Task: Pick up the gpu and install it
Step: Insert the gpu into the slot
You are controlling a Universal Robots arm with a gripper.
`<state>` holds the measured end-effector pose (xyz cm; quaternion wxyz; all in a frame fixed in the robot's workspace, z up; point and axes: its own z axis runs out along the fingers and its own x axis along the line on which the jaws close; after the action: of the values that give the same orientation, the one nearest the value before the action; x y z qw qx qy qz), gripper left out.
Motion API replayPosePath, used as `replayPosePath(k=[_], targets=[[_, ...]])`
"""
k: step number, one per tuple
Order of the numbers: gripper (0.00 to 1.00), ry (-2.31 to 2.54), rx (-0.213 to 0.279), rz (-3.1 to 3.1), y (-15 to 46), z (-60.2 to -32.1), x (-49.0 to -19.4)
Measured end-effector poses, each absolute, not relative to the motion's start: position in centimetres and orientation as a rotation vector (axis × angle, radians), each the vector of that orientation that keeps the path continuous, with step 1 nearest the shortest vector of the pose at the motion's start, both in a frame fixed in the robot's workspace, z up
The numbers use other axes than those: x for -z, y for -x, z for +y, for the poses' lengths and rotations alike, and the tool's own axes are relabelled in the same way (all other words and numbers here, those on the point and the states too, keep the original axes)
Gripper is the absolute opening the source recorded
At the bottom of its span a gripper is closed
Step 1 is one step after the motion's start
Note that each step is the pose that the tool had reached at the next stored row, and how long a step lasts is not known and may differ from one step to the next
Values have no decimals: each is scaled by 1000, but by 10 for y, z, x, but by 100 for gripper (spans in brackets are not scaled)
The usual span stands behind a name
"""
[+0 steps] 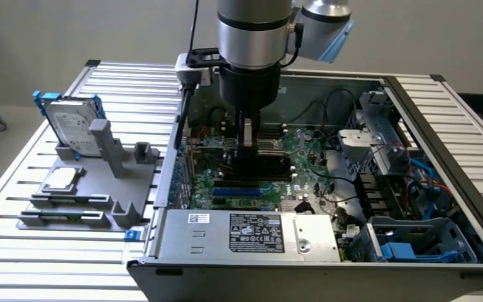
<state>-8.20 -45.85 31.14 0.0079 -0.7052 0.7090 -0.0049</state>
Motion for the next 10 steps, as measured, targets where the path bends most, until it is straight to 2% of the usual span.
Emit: replayPosePath(k=[10], targets=[[26,2197,16,2224,85,-461,-305]])
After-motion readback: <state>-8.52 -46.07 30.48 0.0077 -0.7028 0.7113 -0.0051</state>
